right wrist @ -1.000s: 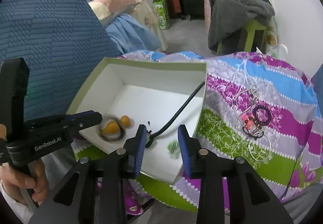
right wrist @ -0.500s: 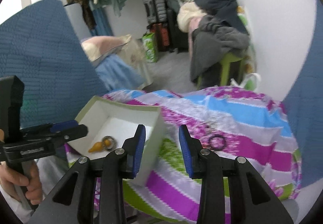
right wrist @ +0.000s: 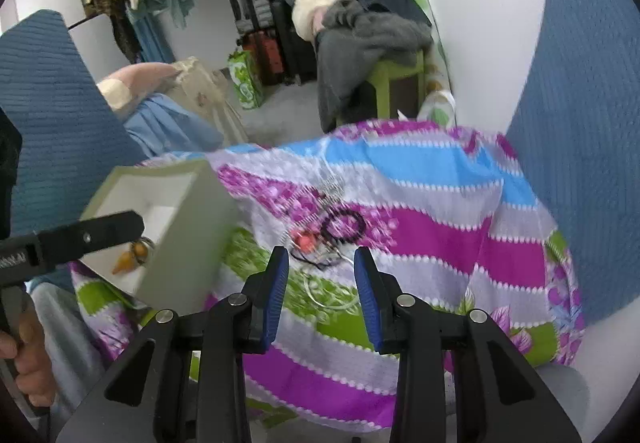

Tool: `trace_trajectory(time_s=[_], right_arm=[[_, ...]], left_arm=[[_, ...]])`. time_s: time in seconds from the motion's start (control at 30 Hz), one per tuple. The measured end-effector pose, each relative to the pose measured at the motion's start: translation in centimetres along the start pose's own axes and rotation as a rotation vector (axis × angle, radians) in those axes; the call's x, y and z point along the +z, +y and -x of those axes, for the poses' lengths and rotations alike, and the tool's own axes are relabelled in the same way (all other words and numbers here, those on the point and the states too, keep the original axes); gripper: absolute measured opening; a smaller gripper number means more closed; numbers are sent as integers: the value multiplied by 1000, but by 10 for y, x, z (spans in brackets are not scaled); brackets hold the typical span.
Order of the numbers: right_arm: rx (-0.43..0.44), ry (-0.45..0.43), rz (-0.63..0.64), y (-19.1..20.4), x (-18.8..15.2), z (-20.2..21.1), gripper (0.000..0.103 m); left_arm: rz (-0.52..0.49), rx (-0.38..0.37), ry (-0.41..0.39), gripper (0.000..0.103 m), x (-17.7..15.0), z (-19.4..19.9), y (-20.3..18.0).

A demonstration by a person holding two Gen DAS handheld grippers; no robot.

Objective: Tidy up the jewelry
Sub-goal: 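Move both tools back over the pink pendant chain and beaded bracelet, then grasp the red bead strand with the left tool while the right tool grasps the silver hoop ring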

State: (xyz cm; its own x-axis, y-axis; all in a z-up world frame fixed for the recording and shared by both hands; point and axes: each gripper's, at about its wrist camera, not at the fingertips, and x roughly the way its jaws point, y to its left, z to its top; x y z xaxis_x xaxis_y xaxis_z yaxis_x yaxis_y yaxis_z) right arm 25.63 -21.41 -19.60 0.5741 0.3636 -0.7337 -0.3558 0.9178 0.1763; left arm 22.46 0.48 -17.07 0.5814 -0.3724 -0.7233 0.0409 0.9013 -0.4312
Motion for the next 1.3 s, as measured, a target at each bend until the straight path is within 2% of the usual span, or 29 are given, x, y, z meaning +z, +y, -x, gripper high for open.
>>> trace_trajectory(time_s=[0.27,0.37,0.63,0.83,0.9,1.03,1.07,1.3], right_arm=[[20,60,-42,-32,-23,-42,32],[32,50,-50,-39,-19,-51,32],[58,55,-92,-51,-6,-65,32],[79,84,-120,-60,-8,-71,32],[86,94,-127,-62,-8,-73,32],[96,102,-130,-63,-8,-76,32],[96,106,-129,-63,-8,-77,32],[101,122,-128,-62,-11,-81,32]], left_arm=[[18,34,75,40,-3,-65,-11],[32,53,101,31,-3,-90,-10],[45,139,142,27,3,-146,1],[2,214,158,27,4,-165,5],[-10,231,163,22,4,-170,5],[-56,236,159,14,4,-173,-2],[-65,240,158,6,4,-172,-4],[-38,203,148,6,2,-153,-8]])
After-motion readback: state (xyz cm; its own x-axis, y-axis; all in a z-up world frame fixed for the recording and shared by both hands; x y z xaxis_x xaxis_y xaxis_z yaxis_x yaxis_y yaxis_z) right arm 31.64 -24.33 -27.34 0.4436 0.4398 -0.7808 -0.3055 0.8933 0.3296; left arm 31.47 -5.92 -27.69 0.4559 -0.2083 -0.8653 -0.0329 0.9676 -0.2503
